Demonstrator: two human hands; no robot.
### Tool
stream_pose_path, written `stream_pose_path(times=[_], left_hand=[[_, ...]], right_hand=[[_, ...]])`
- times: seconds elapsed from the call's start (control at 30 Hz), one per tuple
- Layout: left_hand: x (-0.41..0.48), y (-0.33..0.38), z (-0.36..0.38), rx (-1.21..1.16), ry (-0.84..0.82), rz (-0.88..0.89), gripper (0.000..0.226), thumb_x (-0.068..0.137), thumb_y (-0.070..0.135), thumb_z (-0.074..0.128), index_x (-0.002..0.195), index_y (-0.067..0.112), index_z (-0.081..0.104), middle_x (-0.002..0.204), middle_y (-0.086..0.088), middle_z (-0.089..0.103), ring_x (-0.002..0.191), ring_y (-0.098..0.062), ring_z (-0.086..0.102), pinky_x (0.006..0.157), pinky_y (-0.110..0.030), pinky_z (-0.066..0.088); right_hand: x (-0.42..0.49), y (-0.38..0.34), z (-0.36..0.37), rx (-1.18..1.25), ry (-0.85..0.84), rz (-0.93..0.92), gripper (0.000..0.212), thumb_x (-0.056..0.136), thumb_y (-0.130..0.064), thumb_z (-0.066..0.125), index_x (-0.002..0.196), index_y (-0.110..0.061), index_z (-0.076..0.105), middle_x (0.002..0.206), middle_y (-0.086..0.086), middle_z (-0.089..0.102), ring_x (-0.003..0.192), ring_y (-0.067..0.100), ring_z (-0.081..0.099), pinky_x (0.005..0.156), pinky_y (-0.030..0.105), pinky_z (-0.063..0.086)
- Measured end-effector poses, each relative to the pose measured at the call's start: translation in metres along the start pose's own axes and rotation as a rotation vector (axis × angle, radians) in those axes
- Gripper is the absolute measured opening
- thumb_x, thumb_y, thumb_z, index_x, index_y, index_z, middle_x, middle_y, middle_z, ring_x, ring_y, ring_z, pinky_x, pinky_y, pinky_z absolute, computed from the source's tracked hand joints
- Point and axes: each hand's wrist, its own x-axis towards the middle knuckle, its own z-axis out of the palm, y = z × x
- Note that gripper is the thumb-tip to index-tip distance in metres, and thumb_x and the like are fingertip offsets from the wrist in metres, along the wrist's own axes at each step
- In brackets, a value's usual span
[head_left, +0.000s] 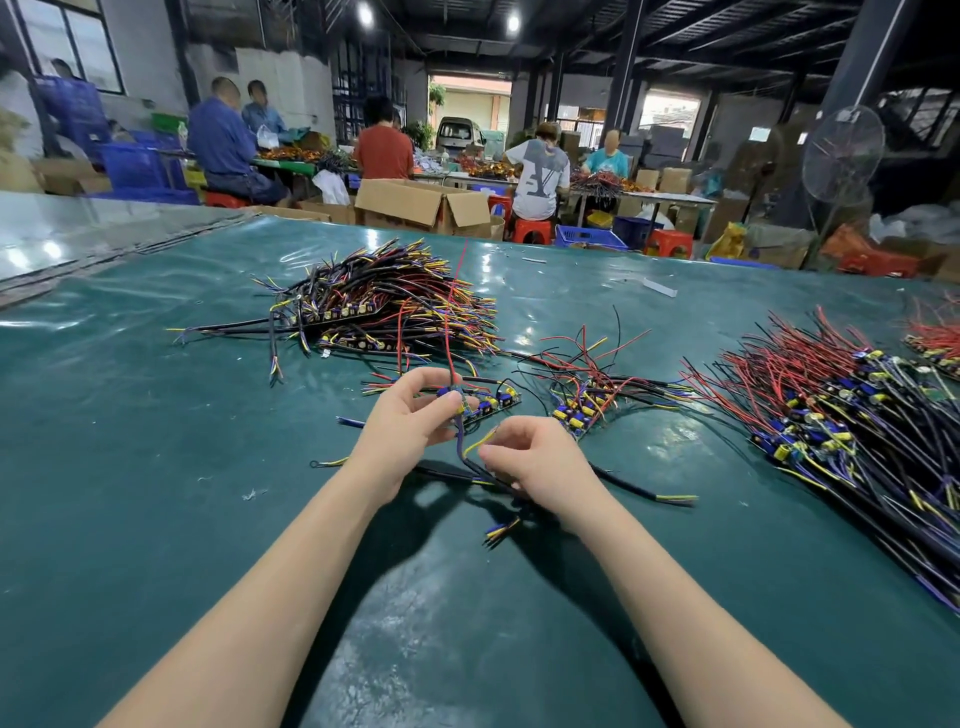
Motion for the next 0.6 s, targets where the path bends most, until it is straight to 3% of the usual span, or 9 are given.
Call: stream_pose_path(times=[0.07, 0.13, 0.33, 0.5, 0.6], left_hand=[[-0.001, 0.000, 0.001, -0.033, 0.002, -0.004, 0.017, 0.093, 0.003, 0.048, 0.089, 0.019, 0.053, 0.081, 0.001, 0.068, 0.067, -0.006, 0.063, 0.062, -0.017, 0.053], [-0.002, 0.000, 0.004, -0.078, -0.010, -0.014, 0.017, 0.094, 0.001, 0.047, 0.089, 0.017, 0.051, 0.081, -0.001, 0.068, 0.067, -0.005, 0.065, 0.058, -0.019, 0.054], [-0.001, 0.001, 0.005, -0.194, 0.045, 0.007, 0.015, 0.094, 0.000, 0.045, 0.088, 0.013, 0.050, 0.070, 0.001, 0.072, 0.059, -0.007, 0.067, 0.054, -0.019, 0.054], [0.000, 0.009, 0.002, -0.473, 0.096, -0.126, 0.015, 0.095, 0.002, 0.043, 0.083, 0.009, 0.051, 0.064, -0.001, 0.071, 0.050, -0.011, 0.065, 0.047, -0.020, 0.052], [-0.001, 0.012, -0.001, -0.686, 0.090, -0.328, 0.037, 0.097, 0.009, 0.042, 0.070, 0.003, 0.066, 0.060, -0.005, 0.070, 0.048, -0.013, 0.065, 0.047, -0.019, 0.053]], right_hand=[[-0.001, 0.001, 0.002, -0.071, 0.008, -0.076, 0.021, 0.083, -0.005, 0.058, 0.066, -0.015, 0.056, 0.067, 0.004, 0.058, 0.063, 0.015, 0.051, 0.064, 0.029, 0.043], [-0.002, 0.001, 0.004, 0.038, -0.027, -0.085, 0.021, 0.085, 0.001, 0.052, 0.070, -0.014, 0.056, 0.073, 0.009, 0.059, 0.064, 0.018, 0.056, 0.061, 0.032, 0.050], [-0.002, -0.001, -0.003, 0.444, -0.222, -0.057, 0.031, 0.093, 0.008, 0.037, 0.077, -0.011, 0.056, 0.076, 0.003, 0.058, 0.057, 0.007, 0.060, 0.048, 0.019, 0.049], [0.000, -0.004, -0.007, 0.297, -0.301, -0.143, 0.039, 0.089, 0.016, 0.032, 0.094, -0.010, 0.061, 0.082, 0.000, 0.061, 0.060, 0.004, 0.045, 0.049, 0.014, 0.032], [0.004, -0.005, -0.011, 0.134, -0.246, -0.220, 0.047, 0.088, 0.016, 0.031, 0.099, -0.015, 0.064, 0.079, -0.006, 0.060, 0.056, 0.001, 0.040, 0.050, 0.011, 0.031]])
